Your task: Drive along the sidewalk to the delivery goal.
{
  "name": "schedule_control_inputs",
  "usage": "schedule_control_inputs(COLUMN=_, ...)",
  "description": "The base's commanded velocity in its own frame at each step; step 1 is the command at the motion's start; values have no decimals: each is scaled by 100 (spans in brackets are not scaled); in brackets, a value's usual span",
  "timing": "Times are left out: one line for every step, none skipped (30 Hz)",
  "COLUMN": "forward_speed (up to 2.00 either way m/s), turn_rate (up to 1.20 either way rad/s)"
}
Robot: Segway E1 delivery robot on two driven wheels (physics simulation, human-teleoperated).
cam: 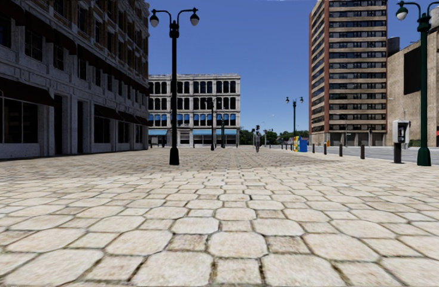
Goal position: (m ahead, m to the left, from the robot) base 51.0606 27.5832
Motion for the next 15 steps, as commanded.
schedule_control_inputs(forward_speed=171, turn_rate=0)
schedule_control_inputs(forward_speed=171, turn_rate=0)
schedule_control_inputs(forward_speed=173, turn_rate=0)
schedule_control_inputs(forward_speed=175, turn_rate=0)
schedule_control_inputs(forward_speed=175, turn_rate=0)
schedule_control_inputs(forward_speed=175, turn_rate=0)
schedule_control_inputs(forward_speed=175, turn_rate=0)
schedule_control_inputs(forward_speed=175, turn_rate=0)
schedule_control_inputs(forward_speed=175, turn_rate=0)
schedule_control_inputs(forward_speed=175, turn_rate=0)
schedule_control_inputs(forward_speed=178, turn_rate=0)
schedule_control_inputs(forward_speed=178, turn_rate=0)
schedule_control_inputs(forward_speed=187, turn_rate=0)
schedule_control_inputs(forward_speed=192, turn_rate=0)
schedule_control_inputs(forward_speed=194, turn_rate=0)
